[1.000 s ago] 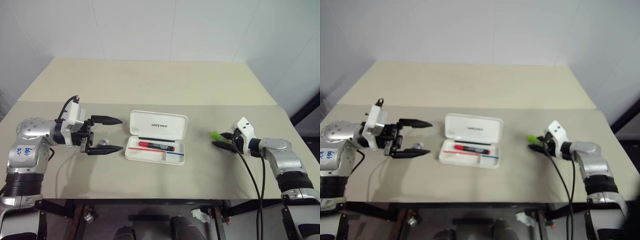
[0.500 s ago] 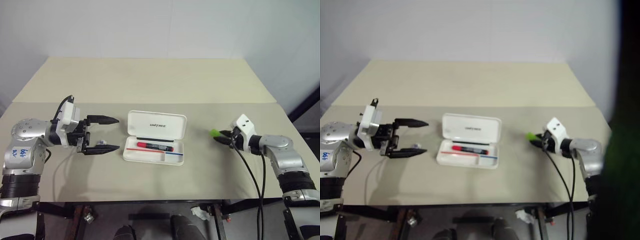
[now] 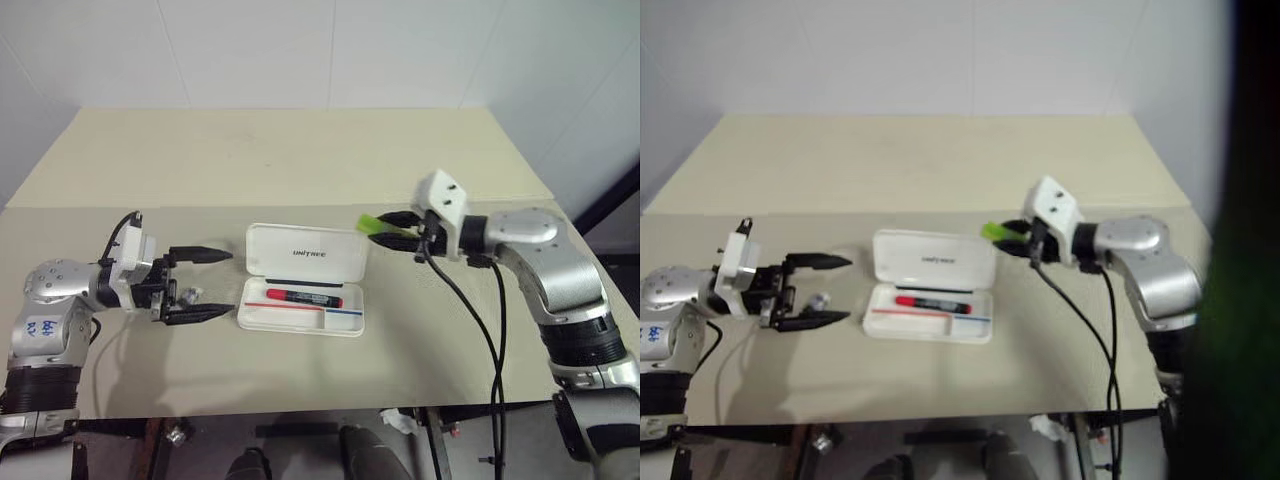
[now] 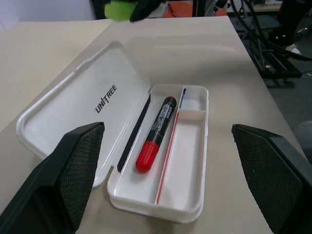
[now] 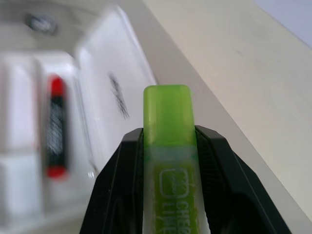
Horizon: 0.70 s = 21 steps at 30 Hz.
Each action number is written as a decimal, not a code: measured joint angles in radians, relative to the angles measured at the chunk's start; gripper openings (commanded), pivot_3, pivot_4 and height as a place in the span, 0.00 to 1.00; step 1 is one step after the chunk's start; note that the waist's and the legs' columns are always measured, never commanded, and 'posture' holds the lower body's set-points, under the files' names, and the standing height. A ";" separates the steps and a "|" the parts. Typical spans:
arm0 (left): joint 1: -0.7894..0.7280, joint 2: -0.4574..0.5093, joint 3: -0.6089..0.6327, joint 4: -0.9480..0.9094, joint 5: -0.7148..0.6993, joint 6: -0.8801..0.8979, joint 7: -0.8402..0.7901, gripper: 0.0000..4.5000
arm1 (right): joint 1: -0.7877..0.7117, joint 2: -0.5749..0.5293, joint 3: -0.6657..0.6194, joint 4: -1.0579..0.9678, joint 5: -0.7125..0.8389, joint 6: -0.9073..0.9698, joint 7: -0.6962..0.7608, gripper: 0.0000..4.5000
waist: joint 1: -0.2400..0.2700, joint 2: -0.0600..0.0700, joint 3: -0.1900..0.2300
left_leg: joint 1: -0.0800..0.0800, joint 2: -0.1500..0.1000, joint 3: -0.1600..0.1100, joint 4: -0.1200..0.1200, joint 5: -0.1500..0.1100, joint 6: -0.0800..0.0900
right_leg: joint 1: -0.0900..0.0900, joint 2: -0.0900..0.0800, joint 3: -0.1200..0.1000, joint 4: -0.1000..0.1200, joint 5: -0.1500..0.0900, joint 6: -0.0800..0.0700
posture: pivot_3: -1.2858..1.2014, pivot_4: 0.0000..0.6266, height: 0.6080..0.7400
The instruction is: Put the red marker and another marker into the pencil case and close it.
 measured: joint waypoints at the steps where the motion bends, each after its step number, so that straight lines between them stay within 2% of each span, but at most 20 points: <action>1: 0.002 0.000 0.004 0.001 -0.002 -0.003 -0.001 1.00 | -0.016 0.013 0.016 -0.028 0.012 0.028 0.002 0.25 | 0.001 0.000 0.000 | -0.002 0.000 0.000 0.001 0.000 0.000 | -0.003 0.000 0.000 0.002 0.000 0.000 | 0.52 0.24 1.00; 10: 0.041 0.020 0.047 0.043 -0.017 -0.020 -0.027 1.00 | -0.030 0.133 0.202 -0.123 0.034 0.072 0.017 0.25 | 0.001 0.000 0.000 | -0.003 0.000 0.000 0.005 0.000 0.000 | -0.004 0.000 -0.001 0.006 -0.001 -0.002 | 0.52 0.24 1.00; 15: 0.080 0.019 0.062 0.033 -0.018 -0.021 -0.013 1.00 | -0.031 0.136 0.359 -0.109 -0.080 0.024 0.015 0.25 | 0.000 -0.001 0.000 | -0.003 0.000 0.000 0.006 0.000 0.000 | -0.004 0.000 -0.001 0.007 -0.001 -0.002 | 0.52 0.24 1.00; 21: 0.113 0.019 0.073 0.011 -0.022 -0.020 0.000 1.00 | -0.042 0.185 0.450 -0.013 -0.223 -0.066 -0.016 0.25 | -0.003 -0.001 -0.001 | -0.003 0.000 0.000 0.006 0.000 0.000 | -0.004 0.000 -0.001 0.008 -0.001 -0.002 | 0.52 0.24 1.00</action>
